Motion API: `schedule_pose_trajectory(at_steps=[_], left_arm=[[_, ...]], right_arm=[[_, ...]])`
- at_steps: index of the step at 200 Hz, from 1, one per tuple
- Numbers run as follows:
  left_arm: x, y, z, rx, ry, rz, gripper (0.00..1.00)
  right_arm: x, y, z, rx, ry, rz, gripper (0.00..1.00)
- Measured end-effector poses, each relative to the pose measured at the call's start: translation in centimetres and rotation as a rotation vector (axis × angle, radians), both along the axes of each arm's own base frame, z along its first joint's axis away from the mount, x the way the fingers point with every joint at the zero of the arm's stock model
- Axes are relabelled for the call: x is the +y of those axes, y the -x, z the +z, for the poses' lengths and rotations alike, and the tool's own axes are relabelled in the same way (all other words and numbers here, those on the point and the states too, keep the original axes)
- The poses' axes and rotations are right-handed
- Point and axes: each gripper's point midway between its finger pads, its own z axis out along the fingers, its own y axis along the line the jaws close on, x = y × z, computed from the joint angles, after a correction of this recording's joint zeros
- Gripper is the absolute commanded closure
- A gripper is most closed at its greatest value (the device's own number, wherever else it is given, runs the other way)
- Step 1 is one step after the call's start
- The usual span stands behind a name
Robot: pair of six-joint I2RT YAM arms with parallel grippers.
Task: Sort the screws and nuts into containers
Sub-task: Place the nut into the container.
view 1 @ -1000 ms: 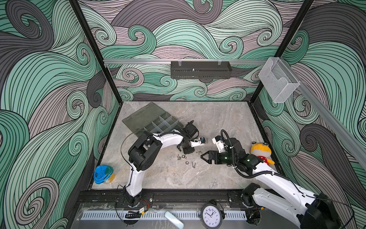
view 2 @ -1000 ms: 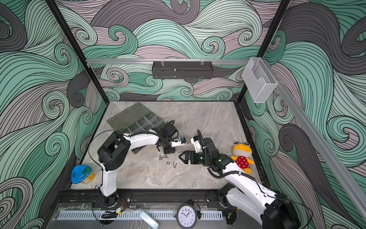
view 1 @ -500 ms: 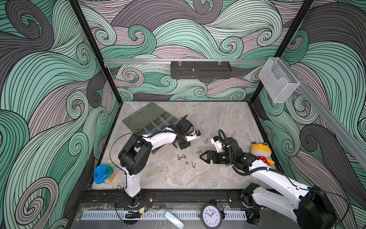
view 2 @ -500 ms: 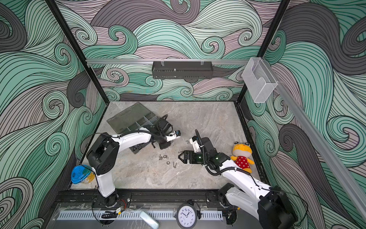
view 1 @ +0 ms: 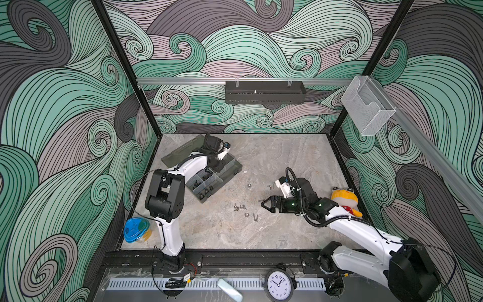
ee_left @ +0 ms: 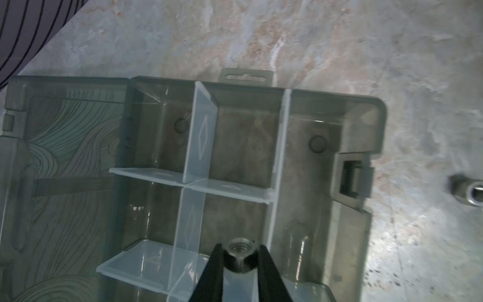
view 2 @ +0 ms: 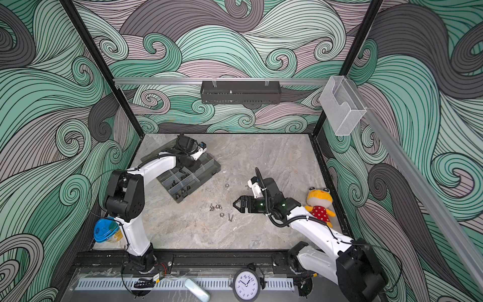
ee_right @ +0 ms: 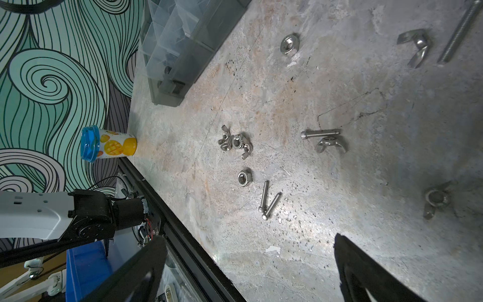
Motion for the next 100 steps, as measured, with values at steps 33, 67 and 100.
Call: schedule_pose_trajectory(at_steps=[33, 67, 100], left_arm=[[1.7, -0.2, -1.5, 0.035, -0.019, 0.060, 0.70], [2.1, -0.3, -1.8, 0.034, -0.021, 0.079, 0.65], [2.1, 0.4, -1.9, 0.027, -0.014, 0.077, 0.65]], right_arm=[[0.0, 0.0, 0.0, 0.000, 0.000, 0.000, 0.00], [0.0, 0.0, 0.0, 0.000, 0.000, 0.000, 0.00], [0.0, 0.0, 0.2, -0.005, -0.003, -0.001, 0.00]])
